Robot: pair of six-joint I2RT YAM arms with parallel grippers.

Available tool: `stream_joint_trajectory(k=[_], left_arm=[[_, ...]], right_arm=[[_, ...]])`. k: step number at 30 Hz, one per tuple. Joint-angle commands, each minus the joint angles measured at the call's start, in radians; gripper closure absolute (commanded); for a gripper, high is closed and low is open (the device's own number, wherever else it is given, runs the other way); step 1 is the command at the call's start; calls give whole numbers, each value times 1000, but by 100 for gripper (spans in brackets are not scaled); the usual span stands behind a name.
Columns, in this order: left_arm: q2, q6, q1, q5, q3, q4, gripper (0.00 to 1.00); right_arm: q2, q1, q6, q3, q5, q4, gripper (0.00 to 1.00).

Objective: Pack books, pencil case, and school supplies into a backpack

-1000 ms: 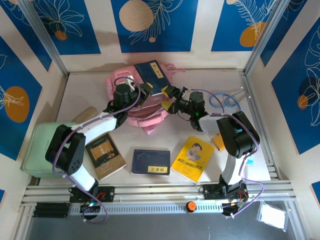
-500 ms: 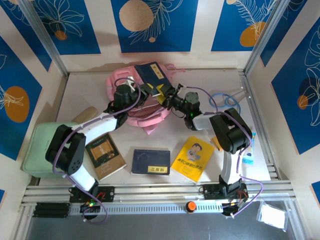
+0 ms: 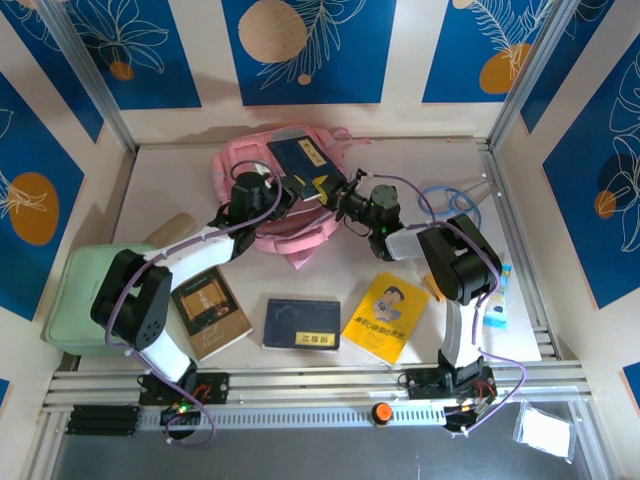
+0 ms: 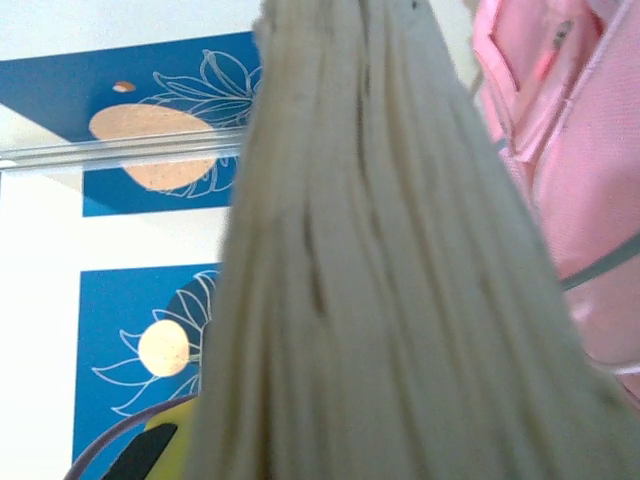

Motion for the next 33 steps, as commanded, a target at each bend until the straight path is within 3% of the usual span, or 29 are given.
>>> stream_joint_trajectory(k=[1,4,6,14,18,24,29,33], left_arm=[[-31,106,15,-24,25,-207,69],[-34,237,31,-29,41,-323,44],[-23,369,37,-6,81,-414,34],[85,943,36,-15,348,-861,8],[172,1185,35,22,467,-1017,8],[294,1306,38,-163,601,-1117,12],[385,1473,38,-124,698,-1214,20],[452,1558,38,-194,770,-1283,26]], right_arm=[[-50,-35,-92,-22,-17,-85,100],[-114,-61,-179,-52,-27,-195,100],[-160,-82,-243,-65,-34,-281,100],[-355,-173,-501,-83,-9,-668,100],[-428,-204,-580,-87,27,-801,100],[-478,-238,-619,-98,59,-892,100],[-490,-246,-621,-109,49,-897,100],[-502,-244,-644,-113,23,-887,100]])
